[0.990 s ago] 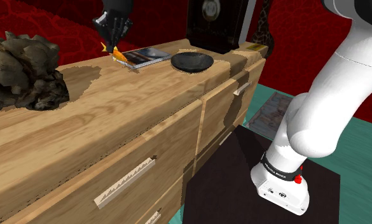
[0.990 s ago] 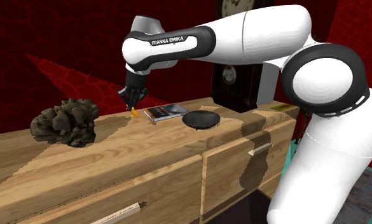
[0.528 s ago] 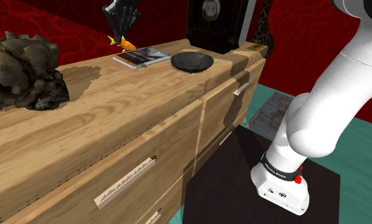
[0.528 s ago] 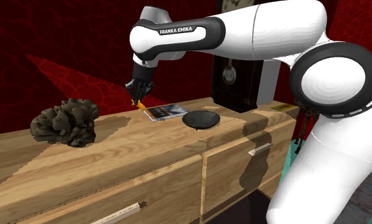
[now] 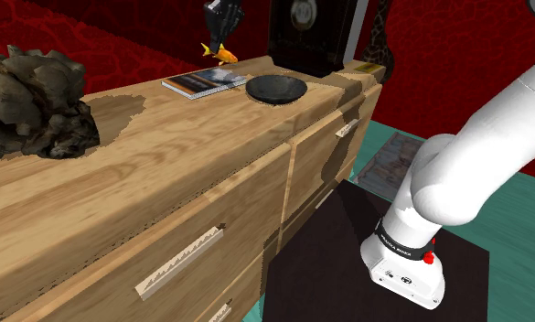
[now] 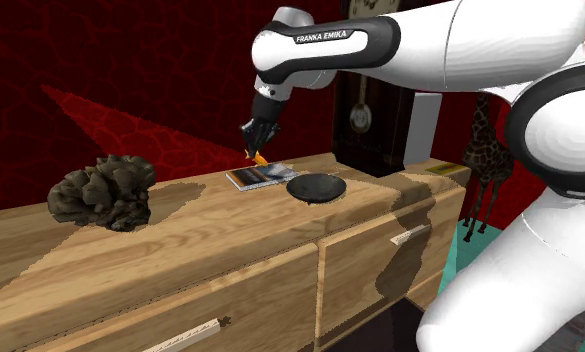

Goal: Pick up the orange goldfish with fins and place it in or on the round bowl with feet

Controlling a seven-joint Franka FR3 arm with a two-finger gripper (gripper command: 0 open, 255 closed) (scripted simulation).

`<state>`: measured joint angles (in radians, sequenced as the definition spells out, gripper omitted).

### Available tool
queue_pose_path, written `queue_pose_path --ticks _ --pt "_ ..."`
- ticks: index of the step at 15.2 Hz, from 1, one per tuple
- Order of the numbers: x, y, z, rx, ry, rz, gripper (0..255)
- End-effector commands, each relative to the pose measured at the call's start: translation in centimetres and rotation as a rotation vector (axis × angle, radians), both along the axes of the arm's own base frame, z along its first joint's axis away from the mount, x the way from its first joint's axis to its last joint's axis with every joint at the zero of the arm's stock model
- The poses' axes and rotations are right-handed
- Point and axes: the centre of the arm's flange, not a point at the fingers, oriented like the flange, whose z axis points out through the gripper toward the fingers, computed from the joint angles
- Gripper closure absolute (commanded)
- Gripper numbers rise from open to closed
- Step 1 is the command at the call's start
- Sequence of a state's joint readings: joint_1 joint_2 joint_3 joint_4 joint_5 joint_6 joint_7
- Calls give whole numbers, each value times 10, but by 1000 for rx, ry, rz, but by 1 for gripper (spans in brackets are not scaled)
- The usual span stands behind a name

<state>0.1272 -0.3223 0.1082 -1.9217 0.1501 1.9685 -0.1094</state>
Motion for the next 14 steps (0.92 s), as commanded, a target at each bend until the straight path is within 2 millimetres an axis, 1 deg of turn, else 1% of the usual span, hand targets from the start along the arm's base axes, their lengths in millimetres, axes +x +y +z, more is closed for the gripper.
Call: queue_pose_path --ticks 1,14 --pt "-6 -27 0 0 0 1 255" --pt "-51 -192 9 0 0 1 255"
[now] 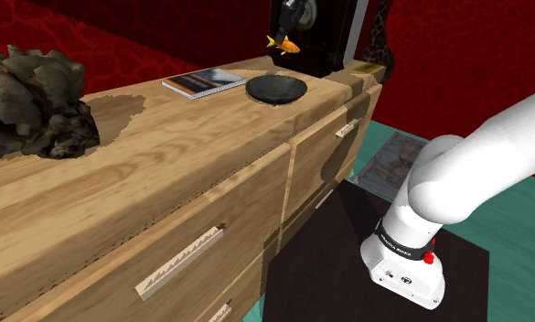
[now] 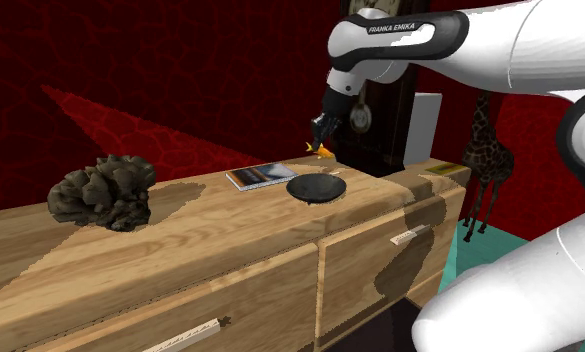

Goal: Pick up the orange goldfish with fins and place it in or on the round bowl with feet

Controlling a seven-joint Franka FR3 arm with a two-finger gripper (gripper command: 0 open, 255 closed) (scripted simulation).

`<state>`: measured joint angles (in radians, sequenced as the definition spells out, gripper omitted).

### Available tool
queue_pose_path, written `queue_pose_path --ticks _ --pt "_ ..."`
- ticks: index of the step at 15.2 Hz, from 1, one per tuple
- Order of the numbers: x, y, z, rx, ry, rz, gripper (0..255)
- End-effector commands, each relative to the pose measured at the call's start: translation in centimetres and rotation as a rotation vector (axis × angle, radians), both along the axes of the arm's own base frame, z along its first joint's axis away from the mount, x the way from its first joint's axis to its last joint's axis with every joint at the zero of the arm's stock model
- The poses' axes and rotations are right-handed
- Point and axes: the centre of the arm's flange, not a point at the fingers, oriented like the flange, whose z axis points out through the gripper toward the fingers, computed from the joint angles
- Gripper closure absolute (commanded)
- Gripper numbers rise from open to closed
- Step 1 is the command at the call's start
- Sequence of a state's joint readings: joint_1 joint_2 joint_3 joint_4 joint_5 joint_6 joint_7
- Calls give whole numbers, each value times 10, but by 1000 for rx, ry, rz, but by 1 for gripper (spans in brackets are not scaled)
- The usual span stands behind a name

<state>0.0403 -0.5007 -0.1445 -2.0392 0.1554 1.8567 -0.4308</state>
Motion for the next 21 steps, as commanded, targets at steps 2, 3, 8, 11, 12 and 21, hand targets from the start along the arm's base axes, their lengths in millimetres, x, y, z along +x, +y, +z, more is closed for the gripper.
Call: queue_pose_path --ticks 2,3,8,11,12,21 --pt "0 -13 -9 0 0 1 255" --pt "0 -13 -15 0 0 1 255" --pt "0 -13 -41 0 0 1 255" --pt "0 -13 -57 0 0 1 255" --pt "0 -13 -62 0 0 1 255" --pt "0 -13 -87 0 0 1 255"
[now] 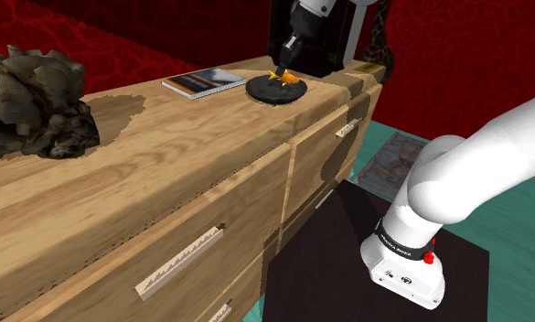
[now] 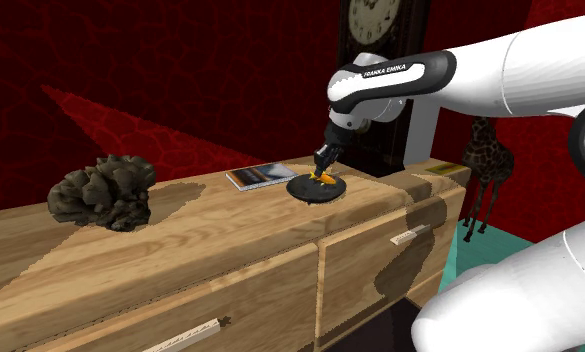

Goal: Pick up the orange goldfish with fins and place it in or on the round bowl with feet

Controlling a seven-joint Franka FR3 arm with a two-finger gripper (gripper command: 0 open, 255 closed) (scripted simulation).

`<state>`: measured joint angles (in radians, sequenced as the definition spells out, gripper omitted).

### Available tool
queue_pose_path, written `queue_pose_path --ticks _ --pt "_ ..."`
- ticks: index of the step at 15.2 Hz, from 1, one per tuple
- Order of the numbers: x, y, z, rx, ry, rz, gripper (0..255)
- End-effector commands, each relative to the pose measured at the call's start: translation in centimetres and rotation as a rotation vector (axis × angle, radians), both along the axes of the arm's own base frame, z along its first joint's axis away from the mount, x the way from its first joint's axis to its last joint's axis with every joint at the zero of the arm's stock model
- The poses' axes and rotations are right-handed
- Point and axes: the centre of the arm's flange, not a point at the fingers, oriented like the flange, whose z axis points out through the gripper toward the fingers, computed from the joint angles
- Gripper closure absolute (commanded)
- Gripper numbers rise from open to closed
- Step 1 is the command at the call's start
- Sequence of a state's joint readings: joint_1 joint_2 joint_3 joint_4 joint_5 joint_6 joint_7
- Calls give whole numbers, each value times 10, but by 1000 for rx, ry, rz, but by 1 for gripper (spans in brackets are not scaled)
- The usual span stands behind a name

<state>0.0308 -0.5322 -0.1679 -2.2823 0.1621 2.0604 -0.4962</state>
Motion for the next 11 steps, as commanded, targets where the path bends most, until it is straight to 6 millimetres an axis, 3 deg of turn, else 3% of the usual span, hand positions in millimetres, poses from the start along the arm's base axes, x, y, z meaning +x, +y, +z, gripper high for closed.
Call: queue_pose_path --ticks 1,3,4,9,11 --pt "0 0 0 0 0 0 255" --pt "0 0 0 0 0 0 255" --pt "0 0 0 0 0 0 0" --pt "0 0 0 0 0 0 0" --pt "-8 -5 24 0 0 0 0"
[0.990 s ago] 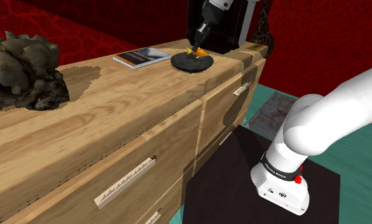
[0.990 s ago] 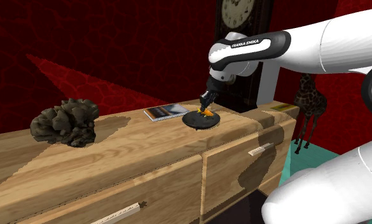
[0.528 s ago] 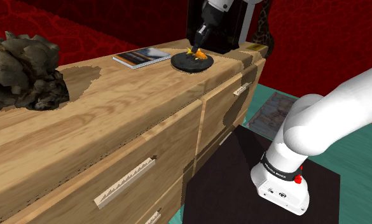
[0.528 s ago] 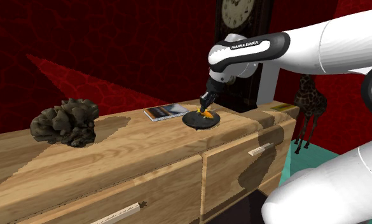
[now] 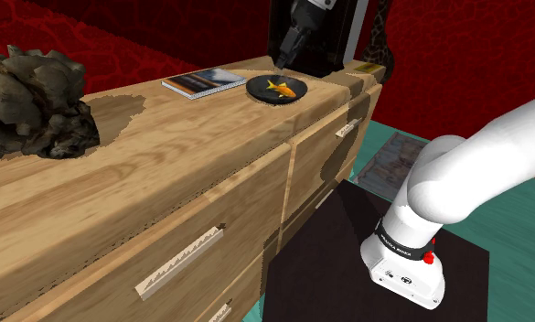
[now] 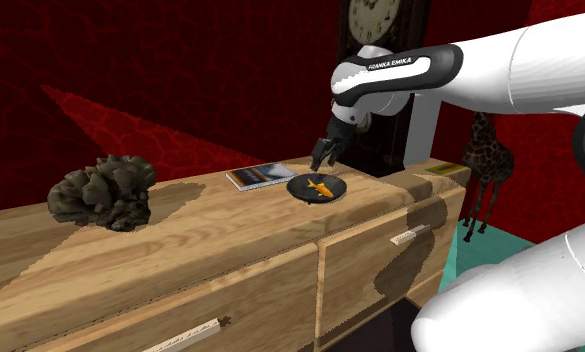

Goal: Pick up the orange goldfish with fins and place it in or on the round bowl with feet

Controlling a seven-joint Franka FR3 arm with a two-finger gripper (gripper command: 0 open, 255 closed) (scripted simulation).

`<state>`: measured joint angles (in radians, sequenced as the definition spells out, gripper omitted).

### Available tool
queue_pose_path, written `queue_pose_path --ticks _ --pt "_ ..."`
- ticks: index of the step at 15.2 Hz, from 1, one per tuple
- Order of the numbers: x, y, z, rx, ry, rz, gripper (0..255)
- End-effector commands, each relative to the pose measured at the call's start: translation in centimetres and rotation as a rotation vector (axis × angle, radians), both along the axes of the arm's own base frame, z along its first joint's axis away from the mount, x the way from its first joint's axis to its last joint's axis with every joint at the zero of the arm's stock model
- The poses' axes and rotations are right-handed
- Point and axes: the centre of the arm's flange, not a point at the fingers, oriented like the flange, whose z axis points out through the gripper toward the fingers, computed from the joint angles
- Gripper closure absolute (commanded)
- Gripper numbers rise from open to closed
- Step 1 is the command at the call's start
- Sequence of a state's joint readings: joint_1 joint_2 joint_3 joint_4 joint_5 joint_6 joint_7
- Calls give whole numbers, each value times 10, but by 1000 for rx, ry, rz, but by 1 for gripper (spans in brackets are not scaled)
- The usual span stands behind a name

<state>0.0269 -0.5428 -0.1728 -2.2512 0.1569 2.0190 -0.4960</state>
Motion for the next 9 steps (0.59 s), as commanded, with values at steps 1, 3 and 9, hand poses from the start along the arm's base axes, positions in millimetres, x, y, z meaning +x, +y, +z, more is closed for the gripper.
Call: queue_pose_path --ticks 1,3,9 --pt "-8 -3 21 0 1 0 0" --pt "-12 -5 31 0 1 0 0" --pt "-12 -5 31 0 1 0 0"
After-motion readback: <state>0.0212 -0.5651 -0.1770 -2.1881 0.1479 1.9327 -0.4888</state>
